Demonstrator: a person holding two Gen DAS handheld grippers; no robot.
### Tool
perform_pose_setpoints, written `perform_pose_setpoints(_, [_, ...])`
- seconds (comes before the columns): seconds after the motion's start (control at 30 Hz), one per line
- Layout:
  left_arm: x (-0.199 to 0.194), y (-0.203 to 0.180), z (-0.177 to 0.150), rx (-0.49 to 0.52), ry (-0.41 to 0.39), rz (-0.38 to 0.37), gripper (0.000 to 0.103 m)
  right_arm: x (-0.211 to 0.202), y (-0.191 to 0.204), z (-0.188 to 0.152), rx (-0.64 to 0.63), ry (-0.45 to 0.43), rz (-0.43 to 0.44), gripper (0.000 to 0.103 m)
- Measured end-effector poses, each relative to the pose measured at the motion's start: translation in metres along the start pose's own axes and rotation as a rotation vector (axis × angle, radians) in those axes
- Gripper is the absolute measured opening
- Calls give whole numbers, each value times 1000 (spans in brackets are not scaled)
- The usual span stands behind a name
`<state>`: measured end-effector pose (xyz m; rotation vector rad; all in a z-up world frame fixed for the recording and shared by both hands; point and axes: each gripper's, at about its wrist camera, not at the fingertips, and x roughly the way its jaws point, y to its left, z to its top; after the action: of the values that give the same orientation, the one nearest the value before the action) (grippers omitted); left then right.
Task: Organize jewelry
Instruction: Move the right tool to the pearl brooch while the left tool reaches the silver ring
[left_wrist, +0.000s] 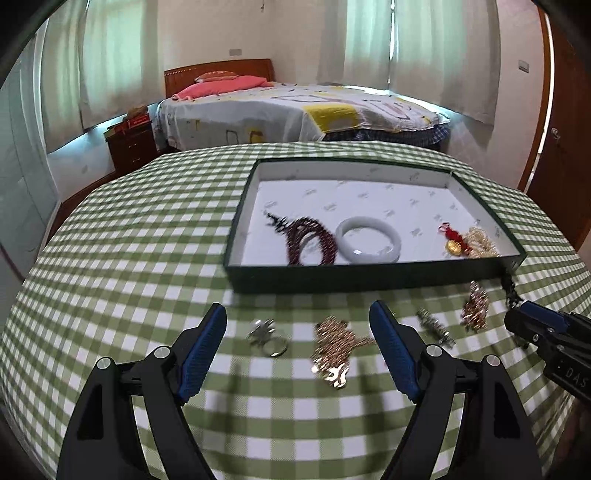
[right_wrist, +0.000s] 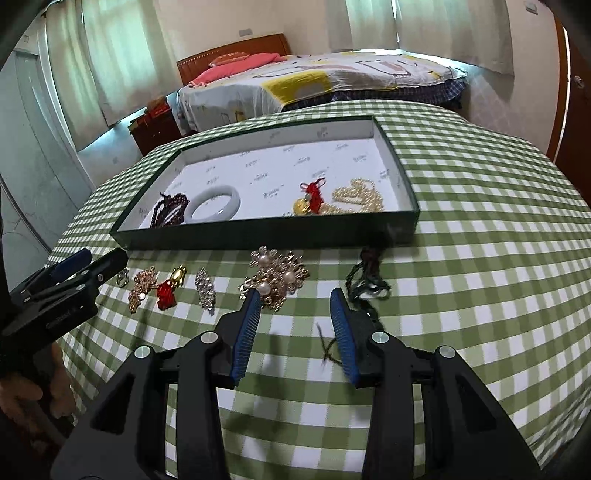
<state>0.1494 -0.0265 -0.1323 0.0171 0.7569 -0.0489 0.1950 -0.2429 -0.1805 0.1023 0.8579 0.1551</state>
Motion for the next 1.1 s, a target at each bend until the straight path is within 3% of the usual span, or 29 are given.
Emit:
perform_pose_setpoints(0.1, [0, 6, -3, -11, 4, 16, 77, 7, 5, 1, 1, 6, 9, 39])
perform_pose_setpoints(0.2, [0, 14, -6, -20, 9, 33, 77, 15, 9, 6, 3, 6, 6, 51])
perform_pose_setpoints(0.67, [13, 34, -15, -40, 60, 68, 77, 45, 27, 17, -81, 24, -65, 60])
perform_pose_setpoints(0.87, [20, 37, -16, -46, 78, 71, 77, 45, 29, 12, -138, 12, -111, 47])
perform_pose_setpoints(0.93, [22, 38, -15, -47, 83, 69, 77, 43, 27, 12, -141, 8, -117, 38])
perform_pose_setpoints(1.1, [25, 38, -14, -50, 98, 44, 77, 42, 25, 11, -138, 3, -105, 38])
